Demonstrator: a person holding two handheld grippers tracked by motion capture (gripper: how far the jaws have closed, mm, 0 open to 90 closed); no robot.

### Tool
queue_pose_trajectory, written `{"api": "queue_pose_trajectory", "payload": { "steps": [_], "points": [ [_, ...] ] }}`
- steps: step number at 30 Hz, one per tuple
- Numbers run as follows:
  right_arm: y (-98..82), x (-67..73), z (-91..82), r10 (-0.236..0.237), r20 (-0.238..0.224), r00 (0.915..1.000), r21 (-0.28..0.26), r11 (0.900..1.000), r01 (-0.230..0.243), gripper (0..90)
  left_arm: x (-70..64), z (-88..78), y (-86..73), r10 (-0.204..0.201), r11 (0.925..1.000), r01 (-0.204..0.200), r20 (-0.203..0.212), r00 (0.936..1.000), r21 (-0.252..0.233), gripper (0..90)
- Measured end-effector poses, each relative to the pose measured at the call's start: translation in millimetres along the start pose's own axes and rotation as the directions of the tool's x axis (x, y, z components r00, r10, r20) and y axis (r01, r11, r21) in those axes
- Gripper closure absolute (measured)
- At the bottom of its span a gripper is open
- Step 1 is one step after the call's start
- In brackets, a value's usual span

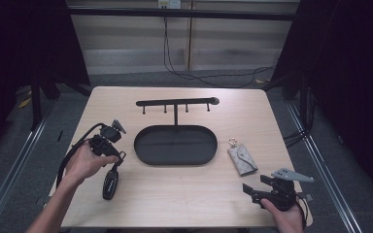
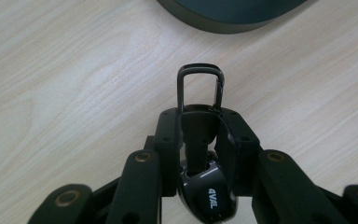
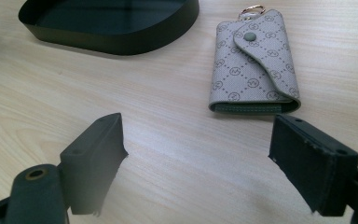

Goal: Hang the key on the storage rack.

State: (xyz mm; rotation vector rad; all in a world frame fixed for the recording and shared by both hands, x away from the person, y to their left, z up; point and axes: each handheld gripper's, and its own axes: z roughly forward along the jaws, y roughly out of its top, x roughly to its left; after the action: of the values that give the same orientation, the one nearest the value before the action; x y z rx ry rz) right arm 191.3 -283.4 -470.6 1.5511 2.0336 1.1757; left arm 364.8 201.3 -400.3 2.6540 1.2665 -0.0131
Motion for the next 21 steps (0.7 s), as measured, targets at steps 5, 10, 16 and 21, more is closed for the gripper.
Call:
{"api": "queue_pose_trajectory", "payload": {
  "steps": [5, 10, 16, 21],
  "points": [
    [0.0, 0.0, 0.0, -0.002, -0.001, 1.0, -0.001, 1.0, 0.002, 17.6, 0.9, -12.4, -0.2, -0.001, 0.9998, 0.001, -0.008, 1.0, -0.018, 70.9],
    [0.0, 0.0, -0.2, -0.001, 0.0, 1.0, -0.002, 1.0, 0.001, 17.6, 0.3, -19.2, -0.5, 0.002, 0.9995, -0.003, -0.012, 0.9999, -0.032, 70.9],
    [0.2, -0.3, 0.1, 0.002, 0.001, 1.0, 0.0, 1.0, -0.002, 17.5, -0.6, -29.7, 2.8, 0.023, 0.999, -0.023, 0.0, 0.9997, -0.039, 70.9],
    [0.2, -0.7, 0.1, 0.004, -0.002, 1.0, 0.0, 1.0, -0.004, 17.5, -2.7, -42.0, 6.6, 0.028, 0.9983, -0.028, -0.011, 0.9996, -0.05, 70.9]
  ]
}}
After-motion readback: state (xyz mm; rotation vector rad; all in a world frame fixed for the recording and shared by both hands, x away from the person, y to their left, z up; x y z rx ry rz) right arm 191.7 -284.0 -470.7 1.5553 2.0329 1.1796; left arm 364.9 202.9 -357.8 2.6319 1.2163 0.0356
